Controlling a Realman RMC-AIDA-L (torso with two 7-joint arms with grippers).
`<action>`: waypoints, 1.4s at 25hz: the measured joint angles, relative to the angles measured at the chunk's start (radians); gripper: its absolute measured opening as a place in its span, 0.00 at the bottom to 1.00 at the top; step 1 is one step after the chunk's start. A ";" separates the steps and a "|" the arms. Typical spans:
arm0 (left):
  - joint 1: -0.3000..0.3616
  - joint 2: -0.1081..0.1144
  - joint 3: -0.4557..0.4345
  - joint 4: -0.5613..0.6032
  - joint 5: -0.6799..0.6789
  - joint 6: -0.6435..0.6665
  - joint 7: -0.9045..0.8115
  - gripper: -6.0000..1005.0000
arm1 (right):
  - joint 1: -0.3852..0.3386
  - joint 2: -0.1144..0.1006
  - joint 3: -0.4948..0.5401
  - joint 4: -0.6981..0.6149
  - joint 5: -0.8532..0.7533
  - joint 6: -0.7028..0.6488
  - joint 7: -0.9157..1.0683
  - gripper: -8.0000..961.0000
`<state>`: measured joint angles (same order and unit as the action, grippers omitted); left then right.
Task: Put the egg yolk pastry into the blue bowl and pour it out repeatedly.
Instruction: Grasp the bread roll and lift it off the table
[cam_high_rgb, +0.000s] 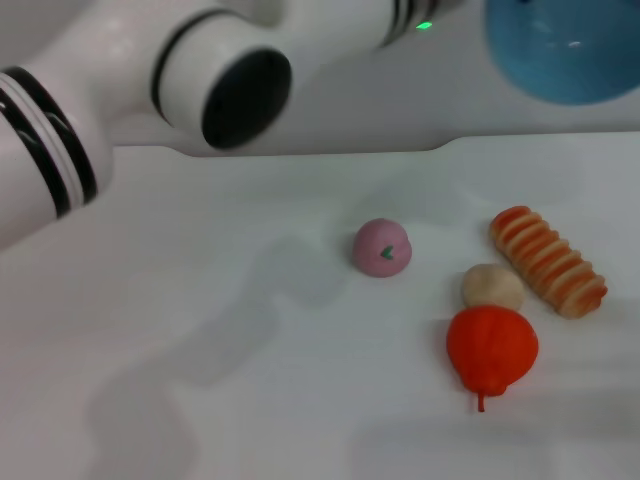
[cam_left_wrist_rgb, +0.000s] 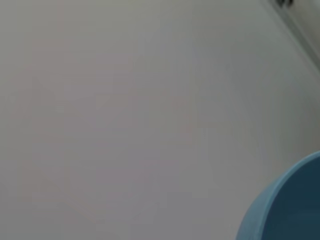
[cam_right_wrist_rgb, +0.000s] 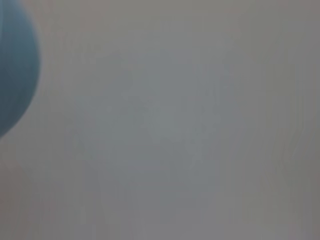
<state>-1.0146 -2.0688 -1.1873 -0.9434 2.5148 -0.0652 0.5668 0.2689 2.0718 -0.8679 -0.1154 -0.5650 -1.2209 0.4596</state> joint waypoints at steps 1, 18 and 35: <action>0.006 0.001 -0.036 -0.004 0.002 -0.050 0.000 0.01 | 0.001 0.000 -0.002 0.000 -0.002 0.000 0.001 0.51; 0.087 0.009 -0.503 0.034 0.244 -0.677 -0.104 0.01 | -0.004 -0.003 -0.013 -0.276 -0.453 0.188 0.315 0.51; 0.146 0.007 -0.499 0.075 0.323 -0.723 -0.249 0.01 | 0.138 -0.016 -0.015 -0.857 -1.425 0.129 1.560 0.51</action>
<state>-0.8688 -2.0618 -1.6864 -0.8681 2.8376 -0.7879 0.3175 0.4065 2.0563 -0.8826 -0.9728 -1.9897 -1.0923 2.0194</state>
